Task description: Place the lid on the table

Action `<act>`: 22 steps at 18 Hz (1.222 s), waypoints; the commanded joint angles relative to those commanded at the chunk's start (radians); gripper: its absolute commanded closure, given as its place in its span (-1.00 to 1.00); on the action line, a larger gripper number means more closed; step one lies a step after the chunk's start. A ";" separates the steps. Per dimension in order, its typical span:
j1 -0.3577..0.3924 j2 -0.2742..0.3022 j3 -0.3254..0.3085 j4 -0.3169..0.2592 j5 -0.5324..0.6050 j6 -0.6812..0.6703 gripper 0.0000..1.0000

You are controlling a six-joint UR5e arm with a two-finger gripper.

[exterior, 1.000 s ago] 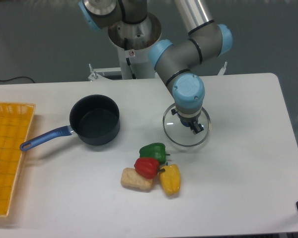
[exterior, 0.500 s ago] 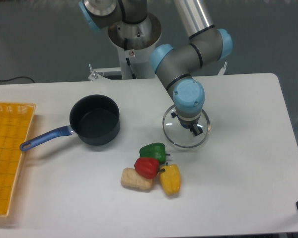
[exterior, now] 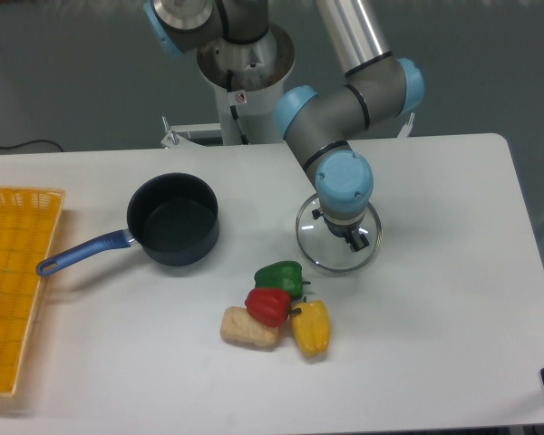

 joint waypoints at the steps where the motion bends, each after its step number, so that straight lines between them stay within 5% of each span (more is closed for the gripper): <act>1: 0.000 -0.002 0.002 0.000 0.000 0.000 -0.07; 22: -0.008 -0.015 0.000 0.002 0.025 -0.005 -0.12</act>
